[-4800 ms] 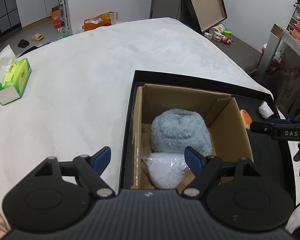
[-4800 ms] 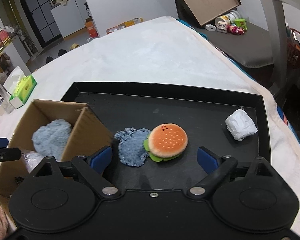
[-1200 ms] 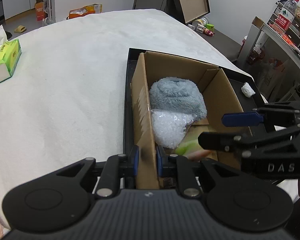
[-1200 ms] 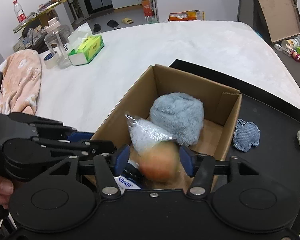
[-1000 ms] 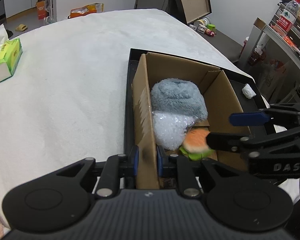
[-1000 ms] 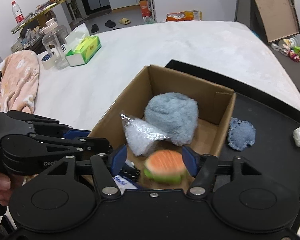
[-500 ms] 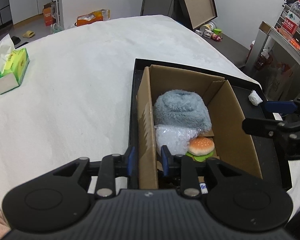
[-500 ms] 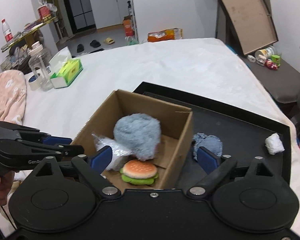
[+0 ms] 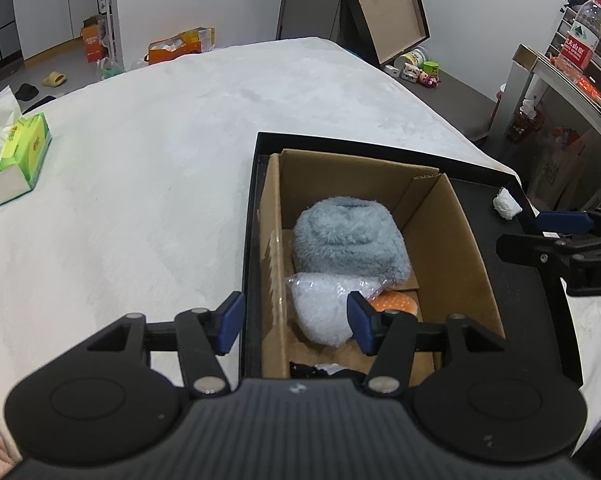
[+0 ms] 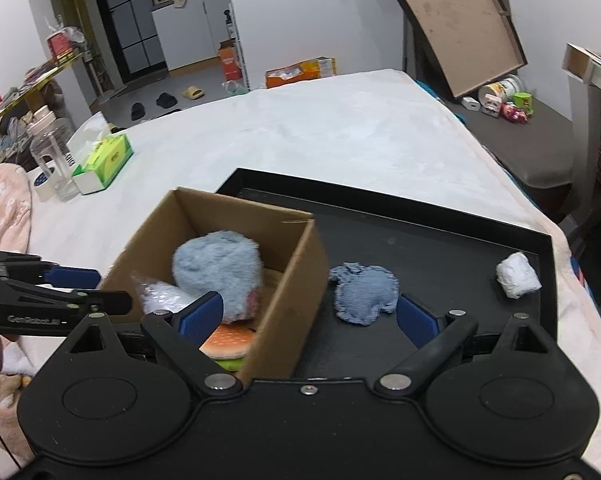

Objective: Organize soft objects
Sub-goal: 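Move the right gripper to the white crumpled paper ball and close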

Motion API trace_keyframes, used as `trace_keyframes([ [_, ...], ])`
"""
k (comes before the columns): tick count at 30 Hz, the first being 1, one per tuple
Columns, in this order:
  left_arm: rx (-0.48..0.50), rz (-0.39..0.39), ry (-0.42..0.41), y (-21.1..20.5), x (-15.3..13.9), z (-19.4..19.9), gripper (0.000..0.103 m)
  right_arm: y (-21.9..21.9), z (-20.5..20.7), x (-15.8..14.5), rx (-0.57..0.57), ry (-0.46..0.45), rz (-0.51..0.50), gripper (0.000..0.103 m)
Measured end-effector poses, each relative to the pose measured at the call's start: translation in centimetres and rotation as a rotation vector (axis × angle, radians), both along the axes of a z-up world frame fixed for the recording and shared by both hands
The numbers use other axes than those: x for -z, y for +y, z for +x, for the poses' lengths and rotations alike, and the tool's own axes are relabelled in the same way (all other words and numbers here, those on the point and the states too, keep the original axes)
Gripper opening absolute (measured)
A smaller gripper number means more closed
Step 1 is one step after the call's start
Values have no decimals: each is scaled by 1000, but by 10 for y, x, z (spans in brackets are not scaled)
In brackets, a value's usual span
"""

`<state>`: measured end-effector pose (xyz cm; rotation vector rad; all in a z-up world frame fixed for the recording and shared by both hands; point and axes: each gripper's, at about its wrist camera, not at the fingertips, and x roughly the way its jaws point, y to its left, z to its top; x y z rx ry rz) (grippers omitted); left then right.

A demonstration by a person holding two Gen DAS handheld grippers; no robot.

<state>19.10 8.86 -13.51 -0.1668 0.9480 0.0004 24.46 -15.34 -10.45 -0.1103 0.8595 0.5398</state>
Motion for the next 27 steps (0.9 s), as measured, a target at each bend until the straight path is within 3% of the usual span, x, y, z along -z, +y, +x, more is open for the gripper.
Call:
trace_keyframes([
  [1,0,2,1,-1,0,1,56,-2,2,1,5,-1,-3,94],
  [3,3,-4,9,-1,1,3,68,-8,7,3,17,-5,-10,94],
  [6,-3,-11,11,-2,1,6,73,-17,15,7,44,-12,-25,94],
  [27,-19,51,51,-14,7,29,75,-77,77,41,128,-49,-145,94],
])
